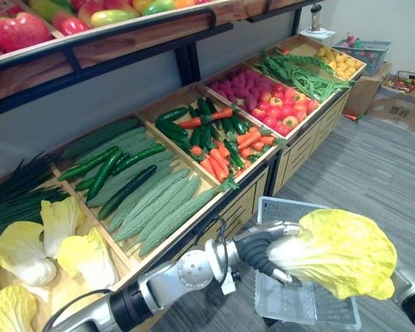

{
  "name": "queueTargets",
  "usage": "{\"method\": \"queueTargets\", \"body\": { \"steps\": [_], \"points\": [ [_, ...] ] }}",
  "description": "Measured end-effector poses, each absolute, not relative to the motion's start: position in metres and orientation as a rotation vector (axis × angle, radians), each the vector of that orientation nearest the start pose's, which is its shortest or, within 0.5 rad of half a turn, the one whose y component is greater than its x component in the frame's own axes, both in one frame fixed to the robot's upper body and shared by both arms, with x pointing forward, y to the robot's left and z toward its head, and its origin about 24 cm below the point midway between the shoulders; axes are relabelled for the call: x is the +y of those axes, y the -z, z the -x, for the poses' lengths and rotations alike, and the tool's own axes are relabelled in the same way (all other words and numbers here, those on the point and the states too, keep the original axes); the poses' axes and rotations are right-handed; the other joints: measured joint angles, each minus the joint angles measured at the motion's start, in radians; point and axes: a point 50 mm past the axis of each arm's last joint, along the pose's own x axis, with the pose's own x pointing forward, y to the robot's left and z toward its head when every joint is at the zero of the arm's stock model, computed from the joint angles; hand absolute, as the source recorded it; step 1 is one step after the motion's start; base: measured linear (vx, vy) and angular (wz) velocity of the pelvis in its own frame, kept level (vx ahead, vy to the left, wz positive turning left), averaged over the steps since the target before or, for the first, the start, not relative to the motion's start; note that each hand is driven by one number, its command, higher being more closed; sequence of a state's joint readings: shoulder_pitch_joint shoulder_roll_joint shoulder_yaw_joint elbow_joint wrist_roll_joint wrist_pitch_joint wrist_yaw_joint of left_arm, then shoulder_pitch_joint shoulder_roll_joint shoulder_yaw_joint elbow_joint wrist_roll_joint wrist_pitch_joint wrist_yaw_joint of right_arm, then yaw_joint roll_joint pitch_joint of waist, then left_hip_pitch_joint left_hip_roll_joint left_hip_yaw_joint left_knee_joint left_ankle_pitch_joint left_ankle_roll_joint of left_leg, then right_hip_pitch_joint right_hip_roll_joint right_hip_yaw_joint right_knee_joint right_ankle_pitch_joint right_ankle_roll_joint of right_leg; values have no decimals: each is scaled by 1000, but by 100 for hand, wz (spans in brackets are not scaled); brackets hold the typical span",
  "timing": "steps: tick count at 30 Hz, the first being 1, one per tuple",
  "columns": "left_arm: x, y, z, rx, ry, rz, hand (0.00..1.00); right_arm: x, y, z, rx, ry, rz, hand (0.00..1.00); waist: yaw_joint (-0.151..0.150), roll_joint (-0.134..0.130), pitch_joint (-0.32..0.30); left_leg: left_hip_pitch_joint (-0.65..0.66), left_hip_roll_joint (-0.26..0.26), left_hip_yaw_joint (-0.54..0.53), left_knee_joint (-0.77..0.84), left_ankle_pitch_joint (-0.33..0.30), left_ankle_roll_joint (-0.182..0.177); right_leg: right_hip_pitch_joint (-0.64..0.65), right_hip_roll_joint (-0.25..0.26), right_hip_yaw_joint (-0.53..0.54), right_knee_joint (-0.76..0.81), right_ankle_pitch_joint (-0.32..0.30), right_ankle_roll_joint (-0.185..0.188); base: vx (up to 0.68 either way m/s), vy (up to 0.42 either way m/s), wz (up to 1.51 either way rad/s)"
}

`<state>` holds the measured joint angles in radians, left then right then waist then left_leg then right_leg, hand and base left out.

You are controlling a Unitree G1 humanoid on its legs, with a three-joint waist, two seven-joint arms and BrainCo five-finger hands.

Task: Pick vegetable in the basket

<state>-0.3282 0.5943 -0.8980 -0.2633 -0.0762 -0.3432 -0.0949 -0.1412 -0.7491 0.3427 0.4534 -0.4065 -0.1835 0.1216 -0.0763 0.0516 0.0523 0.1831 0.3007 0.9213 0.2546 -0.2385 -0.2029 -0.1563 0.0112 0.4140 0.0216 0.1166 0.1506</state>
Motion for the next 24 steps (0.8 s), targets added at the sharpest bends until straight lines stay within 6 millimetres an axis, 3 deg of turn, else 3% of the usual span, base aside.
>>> {"method": "queueTargets", "body": {
  "steps": [4,8,13,24],
  "points": [
    [38,-105,-192,-539,1138,-376,100,-287,-17,-259,320,-306,1139,100,-2,3,-1,-23,10,2,31,-19,-4,-23,1,1,12,0,0,-1,3,-1],
    [35,-101,-188,-528,1164,-372,100,-295,-26,-263,318,-245,1132,100,-5,12,-4,-23,31,31,61,-31,-5,-28,5,6,15,1,2,5,14,-5],
    [33,-88,-184,-473,1203,-381,100,-293,-29,-268,301,-221,1107,100,-14,22,-6,-23,61,62,101,-40,1,-32,14,8,15,1,2,3,10,-3],
    [16,-45,-189,-357,1233,-500,100,-282,-48,-288,211,-165,1054,100,-35,21,0,-13,64,86,102,-40,1,-35,23,24,13,1,2,6,13,-5]
  ]
}}
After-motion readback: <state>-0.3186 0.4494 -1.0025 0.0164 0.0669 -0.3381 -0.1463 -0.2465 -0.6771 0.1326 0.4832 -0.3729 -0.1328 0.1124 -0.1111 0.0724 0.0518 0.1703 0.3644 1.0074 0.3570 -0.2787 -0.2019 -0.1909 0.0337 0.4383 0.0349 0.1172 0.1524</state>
